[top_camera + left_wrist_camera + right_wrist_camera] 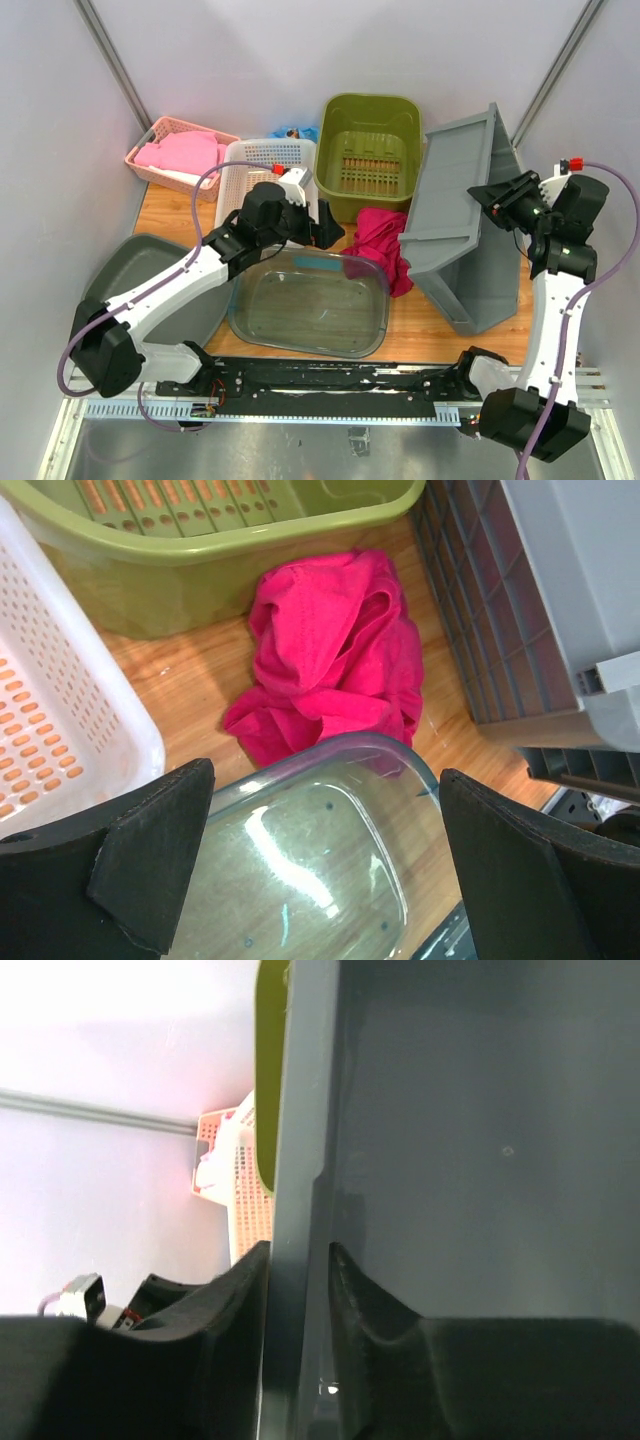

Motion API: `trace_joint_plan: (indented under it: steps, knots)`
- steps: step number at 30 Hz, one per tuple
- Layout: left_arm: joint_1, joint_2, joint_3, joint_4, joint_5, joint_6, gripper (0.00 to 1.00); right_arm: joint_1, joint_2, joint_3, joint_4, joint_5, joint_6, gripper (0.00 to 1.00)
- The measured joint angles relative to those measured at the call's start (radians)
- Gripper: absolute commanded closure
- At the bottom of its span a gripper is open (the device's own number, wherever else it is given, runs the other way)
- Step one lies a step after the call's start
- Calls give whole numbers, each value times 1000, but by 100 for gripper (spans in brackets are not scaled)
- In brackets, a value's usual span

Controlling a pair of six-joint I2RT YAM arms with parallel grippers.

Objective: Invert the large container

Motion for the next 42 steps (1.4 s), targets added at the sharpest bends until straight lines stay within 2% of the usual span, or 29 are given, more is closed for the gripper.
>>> trace_joint_plan:
  steps: [14, 25, 27, 31, 42]
  knots:
    - [0, 27, 16, 35, 84, -5, 1, -71, 31, 154, -271, 254, -282, 38]
    - [0, 63, 48, 47, 148, -5, 1, -81, 26, 243, -419, 645, -420, 31]
    - [0, 69, 48, 47, 157, -5, 1, -81, 26, 250, -436, 702, -437, 25]
    - [0, 75, 53, 47, 174, -6, 1, -81, 26, 281, -495, 817, -471, 23]
    - [-42, 185, 219, 87, 254, -34, 1, -79, 6, 344, -549, 846, -509, 20]
